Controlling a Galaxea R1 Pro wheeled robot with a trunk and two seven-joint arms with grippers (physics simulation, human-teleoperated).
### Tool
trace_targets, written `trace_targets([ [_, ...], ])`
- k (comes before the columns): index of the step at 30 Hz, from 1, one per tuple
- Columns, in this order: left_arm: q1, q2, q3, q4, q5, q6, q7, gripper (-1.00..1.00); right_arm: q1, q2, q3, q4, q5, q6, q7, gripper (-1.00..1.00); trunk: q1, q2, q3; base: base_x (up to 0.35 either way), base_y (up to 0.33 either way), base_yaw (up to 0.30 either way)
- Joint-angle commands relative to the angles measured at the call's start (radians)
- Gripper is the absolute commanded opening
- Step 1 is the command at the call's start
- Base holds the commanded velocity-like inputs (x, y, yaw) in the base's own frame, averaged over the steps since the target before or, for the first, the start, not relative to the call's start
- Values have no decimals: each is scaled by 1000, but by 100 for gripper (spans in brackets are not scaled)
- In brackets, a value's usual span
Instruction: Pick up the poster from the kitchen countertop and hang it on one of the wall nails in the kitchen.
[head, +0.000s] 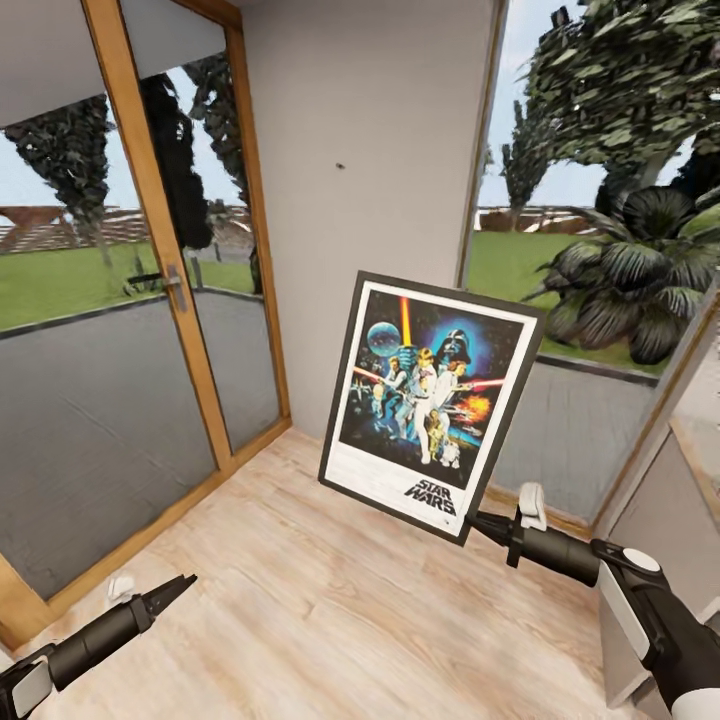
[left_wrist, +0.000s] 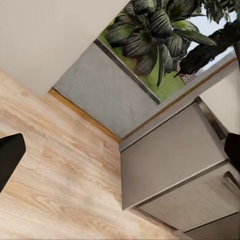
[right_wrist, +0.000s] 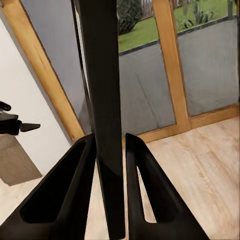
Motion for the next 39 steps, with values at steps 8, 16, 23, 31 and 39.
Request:
trace_targets([
  [8,-1,0,7,1,-7,-7,-2,100,-1,0,0,-7,-6,13,5,-100,1,-2,-1,216,219,-70],
  [16,-1,1,6,1,-7,-5,-1,100,0,0,0,-8,-6,12,5,-100,1,-2,-1,244,258,-6],
  [23,-1,1,6,1,-7,-5,-1,100,0,0,0,-8,-5,11,5,-100,1,-2,-1,246,262,0],
  [31,-1,2,6,1,-7,-5,-2,100,0,0,0,-8,-6,11,5,-100,1,-2,-1,239,265,-69],
  [39,-1,4,8,1,-7,-6,-2,100,0,1,1,-8,-4,11,5,-100,1,-2,2,57,61,-282],
])
